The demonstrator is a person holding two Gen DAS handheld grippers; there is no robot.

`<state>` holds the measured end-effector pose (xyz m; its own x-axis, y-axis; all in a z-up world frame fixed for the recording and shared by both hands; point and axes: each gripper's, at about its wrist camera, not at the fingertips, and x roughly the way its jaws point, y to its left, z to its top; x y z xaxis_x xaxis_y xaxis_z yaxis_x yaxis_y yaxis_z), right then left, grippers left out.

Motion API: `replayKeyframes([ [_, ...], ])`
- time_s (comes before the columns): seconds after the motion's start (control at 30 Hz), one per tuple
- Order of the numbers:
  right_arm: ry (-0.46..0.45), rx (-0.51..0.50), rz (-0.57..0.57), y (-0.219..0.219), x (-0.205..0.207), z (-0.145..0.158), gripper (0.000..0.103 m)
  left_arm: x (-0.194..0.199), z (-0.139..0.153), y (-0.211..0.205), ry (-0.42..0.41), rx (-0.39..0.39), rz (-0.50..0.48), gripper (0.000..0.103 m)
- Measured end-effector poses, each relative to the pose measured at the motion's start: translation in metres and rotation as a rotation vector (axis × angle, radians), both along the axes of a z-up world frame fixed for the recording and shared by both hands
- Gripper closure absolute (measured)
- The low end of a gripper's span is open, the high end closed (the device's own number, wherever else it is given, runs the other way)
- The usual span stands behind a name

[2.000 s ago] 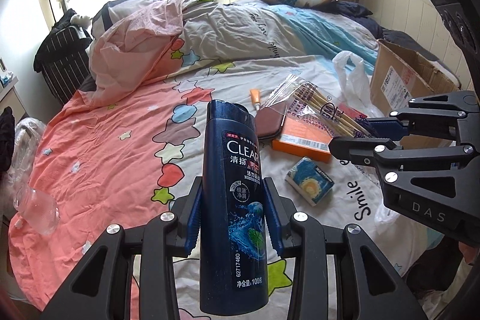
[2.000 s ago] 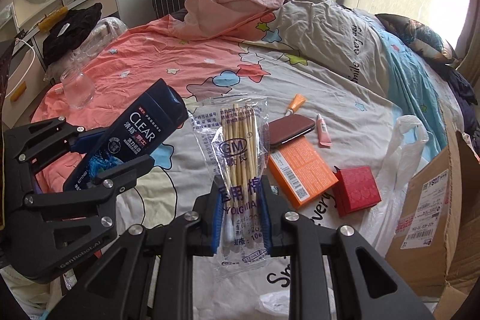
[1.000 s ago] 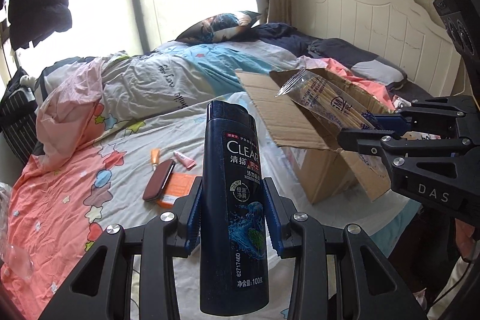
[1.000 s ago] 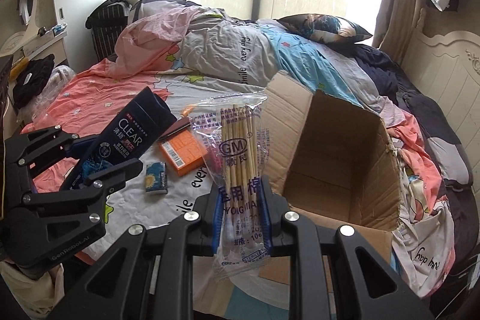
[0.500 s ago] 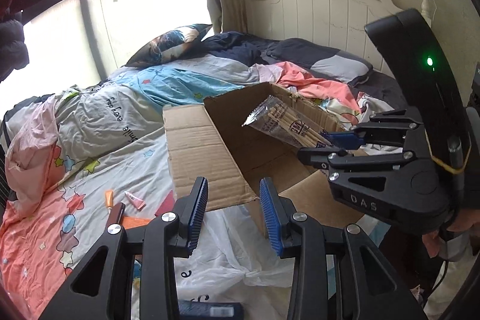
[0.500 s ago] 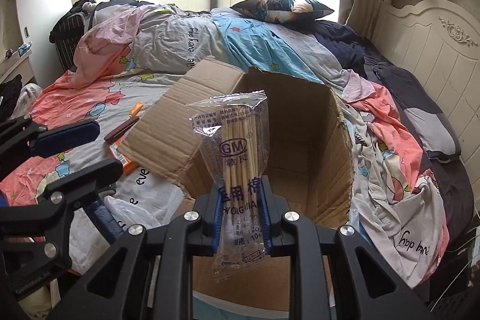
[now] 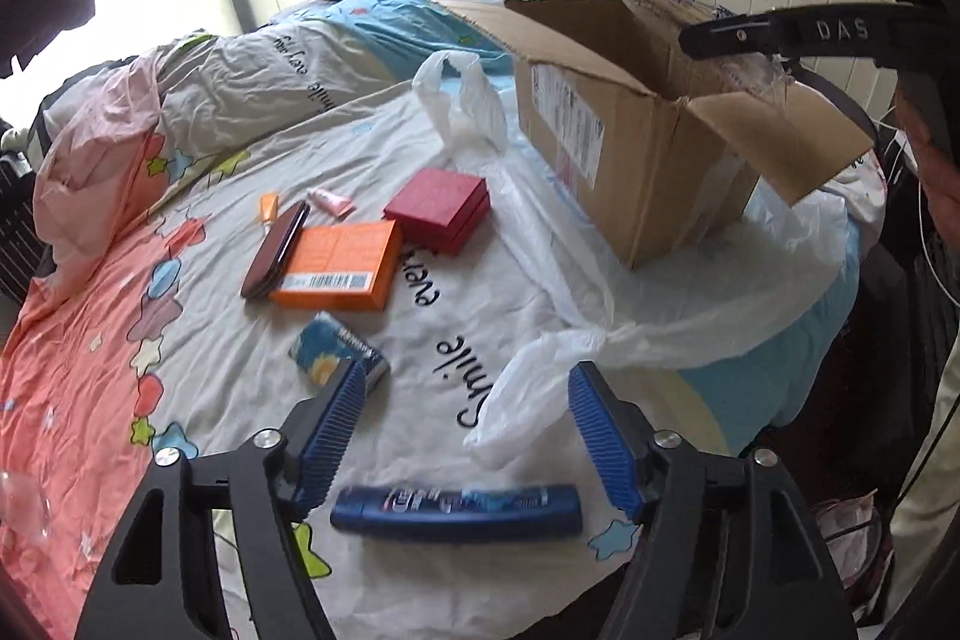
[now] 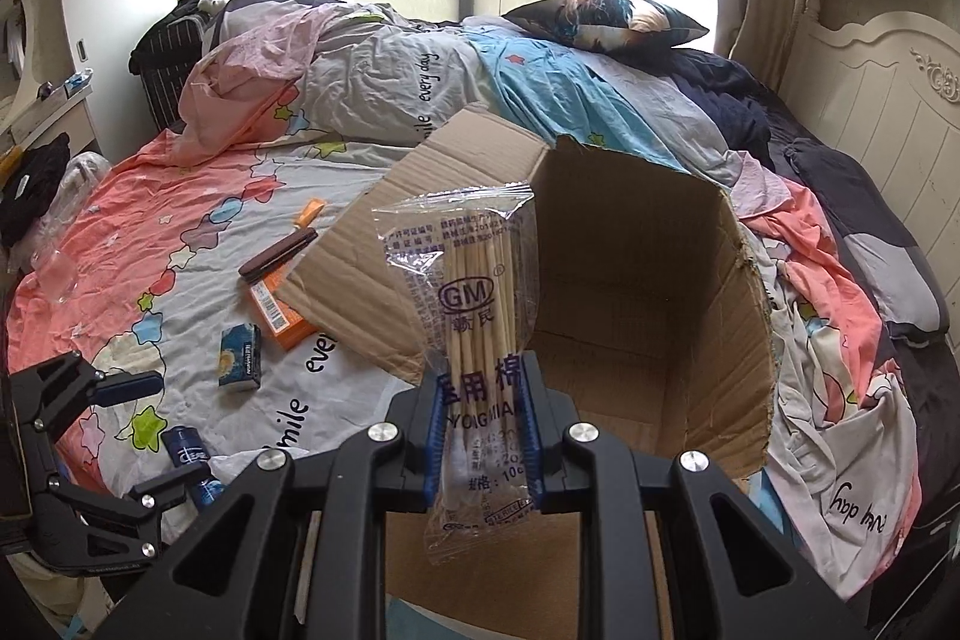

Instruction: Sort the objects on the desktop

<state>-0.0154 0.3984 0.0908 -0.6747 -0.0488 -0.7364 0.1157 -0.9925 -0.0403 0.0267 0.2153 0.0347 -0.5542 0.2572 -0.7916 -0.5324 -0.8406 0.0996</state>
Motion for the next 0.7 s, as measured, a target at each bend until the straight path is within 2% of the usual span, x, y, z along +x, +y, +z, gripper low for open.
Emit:
replayKeyframes([
  [0.2,-0.010,0.006,0.043,-0.025,0.004,-0.008,0.083,0.022,-0.023,-0.019,-0.044,-0.033,0.047,0.018],
  [0.33,-0.031,0.029,0.081,-0.044,0.009,-0.018,0.083,0.030,-0.034,-0.030,-0.093,0.011,0.077,0.010],
  [0.43,-0.042,0.056,0.105,-0.058,0.015,-0.024,0.083,0.032,-0.042,-0.036,-0.129,0.027,0.109,0.010],
  [0.7,-0.055,0.082,0.176,-0.084,0.035,-0.036,0.083,0.037,-0.053,-0.042,-0.152,0.017,0.152,0.010],
])
